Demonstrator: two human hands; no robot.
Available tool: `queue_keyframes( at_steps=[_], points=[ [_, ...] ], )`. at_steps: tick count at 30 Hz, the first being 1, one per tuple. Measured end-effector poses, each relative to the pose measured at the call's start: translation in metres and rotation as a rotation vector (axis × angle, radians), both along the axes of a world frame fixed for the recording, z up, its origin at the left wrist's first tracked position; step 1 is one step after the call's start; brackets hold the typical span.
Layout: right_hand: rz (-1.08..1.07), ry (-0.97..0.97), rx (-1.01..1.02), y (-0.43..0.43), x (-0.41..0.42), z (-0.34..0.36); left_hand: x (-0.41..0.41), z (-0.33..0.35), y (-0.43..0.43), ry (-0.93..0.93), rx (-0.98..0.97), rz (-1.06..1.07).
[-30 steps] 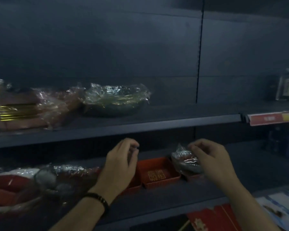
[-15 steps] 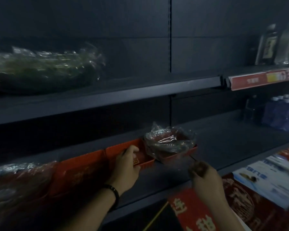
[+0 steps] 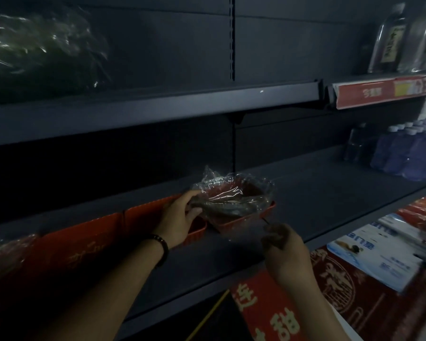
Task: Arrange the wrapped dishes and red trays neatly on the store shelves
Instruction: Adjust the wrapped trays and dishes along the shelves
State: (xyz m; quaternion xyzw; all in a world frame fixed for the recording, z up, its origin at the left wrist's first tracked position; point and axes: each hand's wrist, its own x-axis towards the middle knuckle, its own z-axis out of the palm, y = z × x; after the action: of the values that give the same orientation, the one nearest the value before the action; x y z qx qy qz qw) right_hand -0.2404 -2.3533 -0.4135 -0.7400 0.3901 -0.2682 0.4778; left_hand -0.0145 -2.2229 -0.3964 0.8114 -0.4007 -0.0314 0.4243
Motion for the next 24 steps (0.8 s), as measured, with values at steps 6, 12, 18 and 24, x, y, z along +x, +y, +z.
queue_keyframes(
  at_steps=[6,12,18,24],
  points=[
    [0.002,-0.058,0.026,0.002,0.009,-0.002,0.003,0.0,-0.013,0.005,-0.058,-0.042],
    [-0.041,-0.062,-0.065,-0.005,0.001,0.005,-0.001,0.002,-0.013,0.021,-0.097,-0.083],
    [-0.067,-0.17,-0.107,-0.005,-0.006,0.01,-0.016,0.013,0.011,0.045,-0.193,-0.096],
    [0.012,-0.295,-0.172,0.018,-0.005,0.018,-0.04,0.03,0.048,0.056,-0.236,-0.054]
  ],
)
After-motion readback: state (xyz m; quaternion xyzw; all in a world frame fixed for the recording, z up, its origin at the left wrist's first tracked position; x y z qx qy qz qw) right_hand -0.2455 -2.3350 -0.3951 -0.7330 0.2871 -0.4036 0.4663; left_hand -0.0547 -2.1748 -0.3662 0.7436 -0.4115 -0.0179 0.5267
